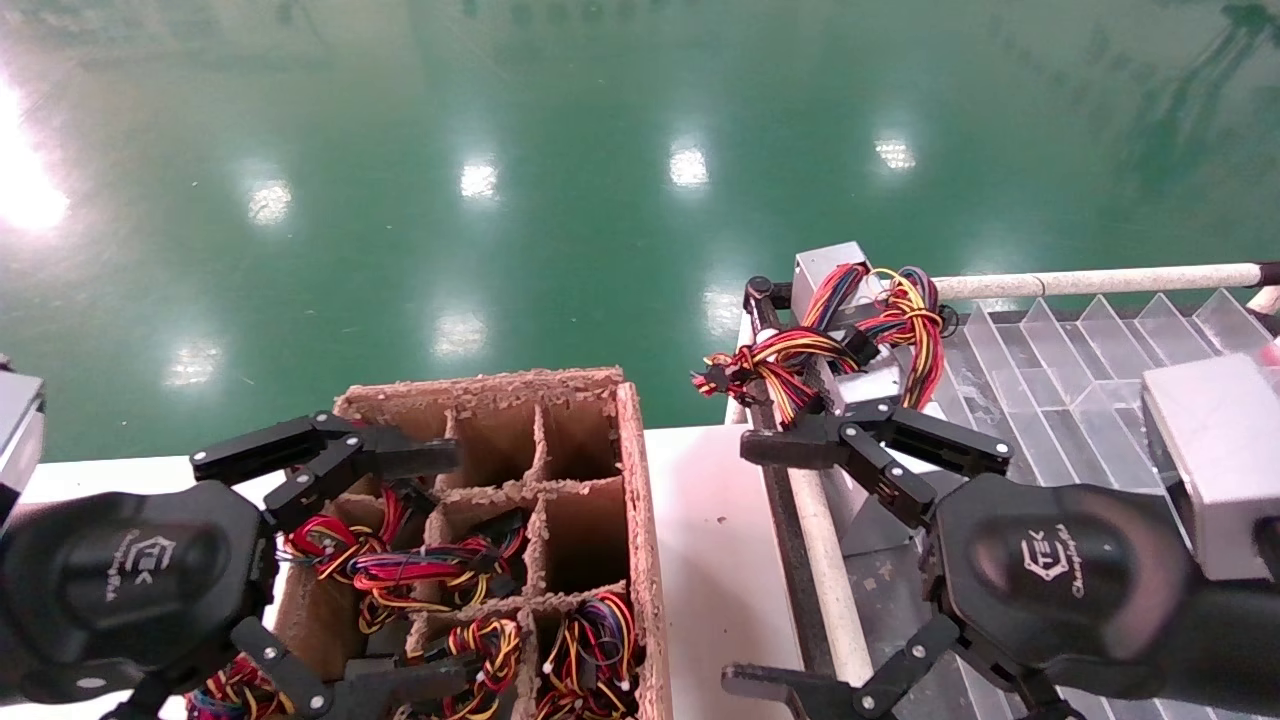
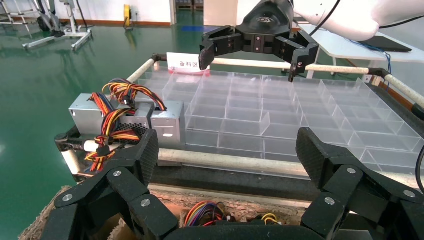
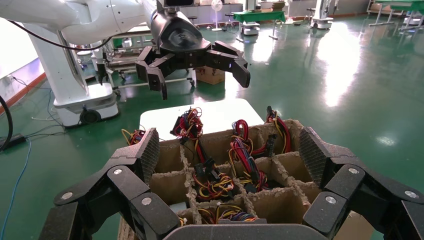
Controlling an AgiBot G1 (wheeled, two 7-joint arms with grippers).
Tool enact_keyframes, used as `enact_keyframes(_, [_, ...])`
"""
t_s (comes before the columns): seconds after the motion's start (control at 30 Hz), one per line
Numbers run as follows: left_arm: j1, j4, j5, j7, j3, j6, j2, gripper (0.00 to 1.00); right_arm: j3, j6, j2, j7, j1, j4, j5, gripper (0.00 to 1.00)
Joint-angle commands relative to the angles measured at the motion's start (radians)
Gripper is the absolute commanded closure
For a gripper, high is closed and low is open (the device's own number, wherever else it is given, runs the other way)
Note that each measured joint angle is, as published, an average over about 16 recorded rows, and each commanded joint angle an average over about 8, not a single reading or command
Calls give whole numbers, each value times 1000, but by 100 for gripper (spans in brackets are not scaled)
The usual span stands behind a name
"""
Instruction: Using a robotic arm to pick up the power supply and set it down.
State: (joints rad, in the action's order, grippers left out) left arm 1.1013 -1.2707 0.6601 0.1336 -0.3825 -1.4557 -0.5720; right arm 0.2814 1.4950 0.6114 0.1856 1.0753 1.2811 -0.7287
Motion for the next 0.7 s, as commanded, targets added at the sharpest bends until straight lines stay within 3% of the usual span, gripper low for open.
enact_keyframes(0.03, [0, 0, 0, 0, 0, 0, 0, 0, 0, 0, 0, 0, 0, 0, 0, 0])
enact_keyframes(0.4, [0, 0, 0, 0, 0, 0, 0, 0, 0, 0, 0, 0, 0, 0, 0, 0])
enact_keyframes(0.43, [0, 0, 0, 0, 0, 0, 0, 9, 0, 0, 0, 0, 0, 0, 0, 0])
enact_keyframes(0.67, [0, 0, 0, 0, 0, 0, 0, 96, 8, 8, -4, 1, 8, 5, -18, 0])
enact_keyframes(0.7, [0, 0, 0, 0, 0, 0, 0, 100, 12, 11, -5, 1, 12, 6, -25, 0])
